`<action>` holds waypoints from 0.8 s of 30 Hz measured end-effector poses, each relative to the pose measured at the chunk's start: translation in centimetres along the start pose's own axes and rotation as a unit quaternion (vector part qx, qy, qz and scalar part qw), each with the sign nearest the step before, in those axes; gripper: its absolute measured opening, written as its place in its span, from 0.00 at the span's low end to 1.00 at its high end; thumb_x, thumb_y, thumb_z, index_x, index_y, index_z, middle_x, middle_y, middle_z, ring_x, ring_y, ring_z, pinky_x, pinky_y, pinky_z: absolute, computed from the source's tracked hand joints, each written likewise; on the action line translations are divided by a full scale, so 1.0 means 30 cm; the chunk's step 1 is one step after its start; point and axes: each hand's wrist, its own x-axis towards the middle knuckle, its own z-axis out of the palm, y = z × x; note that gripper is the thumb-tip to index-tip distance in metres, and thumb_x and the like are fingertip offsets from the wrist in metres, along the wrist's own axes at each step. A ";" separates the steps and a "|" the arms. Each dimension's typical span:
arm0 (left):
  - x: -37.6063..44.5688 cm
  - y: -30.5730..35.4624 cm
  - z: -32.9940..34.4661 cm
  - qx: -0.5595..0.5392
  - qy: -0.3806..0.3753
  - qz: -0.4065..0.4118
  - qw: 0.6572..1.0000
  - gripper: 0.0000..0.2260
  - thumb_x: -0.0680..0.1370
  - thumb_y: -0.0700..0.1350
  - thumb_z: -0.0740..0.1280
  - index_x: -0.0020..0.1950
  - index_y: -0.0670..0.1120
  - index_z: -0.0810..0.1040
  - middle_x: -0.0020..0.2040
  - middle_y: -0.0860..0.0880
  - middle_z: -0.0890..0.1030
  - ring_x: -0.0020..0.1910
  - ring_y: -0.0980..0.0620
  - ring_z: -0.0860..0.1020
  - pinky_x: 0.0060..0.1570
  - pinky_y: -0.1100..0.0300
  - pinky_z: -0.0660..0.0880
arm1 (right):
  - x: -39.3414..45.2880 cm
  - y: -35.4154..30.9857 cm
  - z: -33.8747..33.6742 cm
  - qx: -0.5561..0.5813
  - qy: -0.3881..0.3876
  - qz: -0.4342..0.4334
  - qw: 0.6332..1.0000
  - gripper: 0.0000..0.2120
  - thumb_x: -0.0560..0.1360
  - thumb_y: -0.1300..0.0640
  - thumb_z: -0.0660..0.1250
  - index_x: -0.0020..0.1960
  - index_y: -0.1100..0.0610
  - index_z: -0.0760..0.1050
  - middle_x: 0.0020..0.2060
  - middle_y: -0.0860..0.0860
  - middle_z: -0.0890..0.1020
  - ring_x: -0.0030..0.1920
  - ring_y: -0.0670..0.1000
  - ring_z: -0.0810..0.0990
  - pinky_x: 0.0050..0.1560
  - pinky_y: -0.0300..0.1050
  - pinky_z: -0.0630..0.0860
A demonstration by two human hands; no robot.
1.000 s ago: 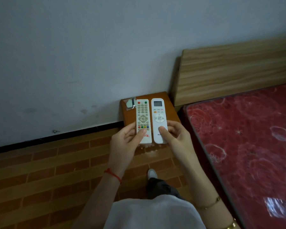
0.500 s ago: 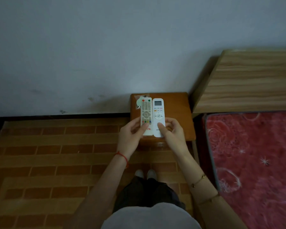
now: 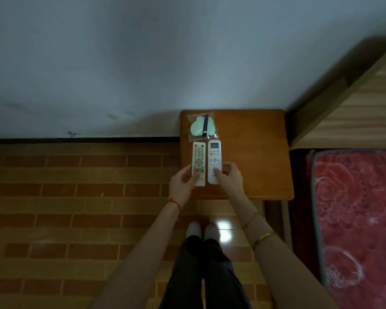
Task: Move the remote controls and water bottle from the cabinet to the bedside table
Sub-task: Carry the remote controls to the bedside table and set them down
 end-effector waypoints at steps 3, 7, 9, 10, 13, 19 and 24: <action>0.125 -0.129 0.014 0.008 0.013 -0.025 1.000 0.17 0.79 0.44 0.66 0.68 0.48 0.74 0.59 0.47 0.82 0.49 0.58 0.81 0.36 0.70 0.77 | 0.124 0.078 0.051 -0.022 0.003 0.021 1.000 0.18 0.78 0.59 0.68 0.66 0.60 0.69 0.60 0.57 0.80 0.50 0.50 0.80 0.43 0.39 0.78; 0.249 -0.254 0.030 0.016 0.028 -0.036 0.999 0.18 0.78 0.44 0.67 0.68 0.48 0.74 0.58 0.50 0.82 0.48 0.62 0.80 0.40 0.70 0.79 | 0.241 0.171 0.103 -0.062 0.010 0.014 0.998 0.18 0.78 0.60 0.67 0.66 0.61 0.70 0.60 0.56 0.79 0.50 0.47 0.77 0.35 0.29 0.72; 0.299 -0.300 0.034 0.027 0.032 -0.031 0.999 0.17 0.78 0.45 0.67 0.68 0.50 0.74 0.57 0.52 0.82 0.48 0.63 0.80 0.42 0.69 0.79 | 0.282 0.208 0.128 -0.078 0.013 0.006 0.997 0.18 0.78 0.61 0.67 0.66 0.61 0.70 0.60 0.56 0.80 0.49 0.46 0.77 0.33 0.28 0.71; 0.324 -0.325 0.037 0.038 0.034 -0.029 0.998 0.17 0.78 0.45 0.67 0.67 0.51 0.75 0.57 0.52 0.82 0.48 0.62 0.81 0.44 0.67 0.80 | 0.300 0.223 0.139 -0.082 0.011 0.005 0.997 0.18 0.78 0.61 0.67 0.66 0.61 0.70 0.60 0.57 0.80 0.48 0.46 0.77 0.32 0.28 0.72; 0.389 -0.386 0.044 0.092 0.043 -0.012 0.995 0.20 0.75 0.55 0.68 0.67 0.55 0.76 0.57 0.53 0.82 0.50 0.59 0.82 0.52 0.56 0.81 | 0.336 0.253 0.171 -0.101 0.014 -0.003 0.995 0.17 0.78 0.62 0.66 0.65 0.62 0.69 0.59 0.57 0.80 0.47 0.47 0.78 0.28 0.24 0.71; 0.454 -0.442 0.063 0.171 0.074 -0.002 0.983 0.20 0.75 0.54 0.69 0.67 0.56 0.76 0.52 0.51 0.82 0.45 0.57 0.81 0.49 0.57 0.80 | 0.383 0.298 0.217 -0.118 0.037 -0.017 0.992 0.16 0.78 0.63 0.66 0.65 0.62 0.69 0.59 0.59 0.80 0.57 0.57 0.82 0.27 0.23 0.71; 0.464 -0.452 0.059 0.186 0.082 0.005 0.979 0.22 0.74 0.51 0.71 0.68 0.55 0.74 0.48 0.54 0.82 0.43 0.58 0.81 0.45 0.58 0.82 | 0.401 0.325 0.232 -0.139 0.029 -0.026 0.990 0.16 0.78 0.63 0.66 0.64 0.61 0.68 0.59 0.59 0.80 0.58 0.56 0.82 0.28 0.26 0.71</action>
